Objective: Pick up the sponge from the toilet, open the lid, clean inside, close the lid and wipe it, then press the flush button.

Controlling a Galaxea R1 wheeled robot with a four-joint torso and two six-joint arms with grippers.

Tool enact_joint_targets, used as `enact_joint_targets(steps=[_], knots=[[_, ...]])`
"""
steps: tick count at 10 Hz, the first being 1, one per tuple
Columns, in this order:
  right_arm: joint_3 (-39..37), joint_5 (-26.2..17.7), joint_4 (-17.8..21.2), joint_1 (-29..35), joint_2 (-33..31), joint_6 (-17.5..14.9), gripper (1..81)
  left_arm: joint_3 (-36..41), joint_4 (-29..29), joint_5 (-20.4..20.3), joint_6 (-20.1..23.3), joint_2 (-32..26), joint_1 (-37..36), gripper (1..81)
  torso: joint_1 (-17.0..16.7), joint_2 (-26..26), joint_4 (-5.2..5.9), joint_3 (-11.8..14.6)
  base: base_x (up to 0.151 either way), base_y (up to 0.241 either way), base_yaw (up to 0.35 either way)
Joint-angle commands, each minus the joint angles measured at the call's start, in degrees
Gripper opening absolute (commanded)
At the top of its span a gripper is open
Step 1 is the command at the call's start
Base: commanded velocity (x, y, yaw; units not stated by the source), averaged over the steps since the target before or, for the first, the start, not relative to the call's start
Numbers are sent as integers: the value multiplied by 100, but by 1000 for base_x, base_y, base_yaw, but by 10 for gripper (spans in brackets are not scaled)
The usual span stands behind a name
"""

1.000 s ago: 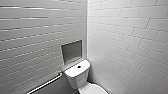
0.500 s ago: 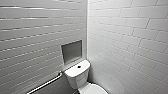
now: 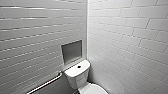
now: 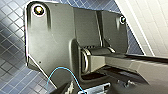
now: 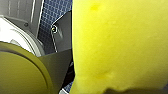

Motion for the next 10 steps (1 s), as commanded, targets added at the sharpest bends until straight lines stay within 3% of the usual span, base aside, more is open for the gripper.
enact_joint_targets(steps=[1, 8, 10], knots=[[1041, -279, -102, 186, -791, -17, 10, 911, -82, 345, -14, -635, -626, 811, 0, 0, 0, 0, 0, 0, 0], [1682, -77, -94, 143, -1239, 1, 10, 2502, -425, 415, -40, -1760, -1813, 811, 0, 0, 0, 0, 0, 0, 0], [1726, 11, -94, 134, -1257, 1, 10, 2933, -715, 767, -40, -1962, -2375, 811, 2, 2, 0, 0, 0, 0, 0]])
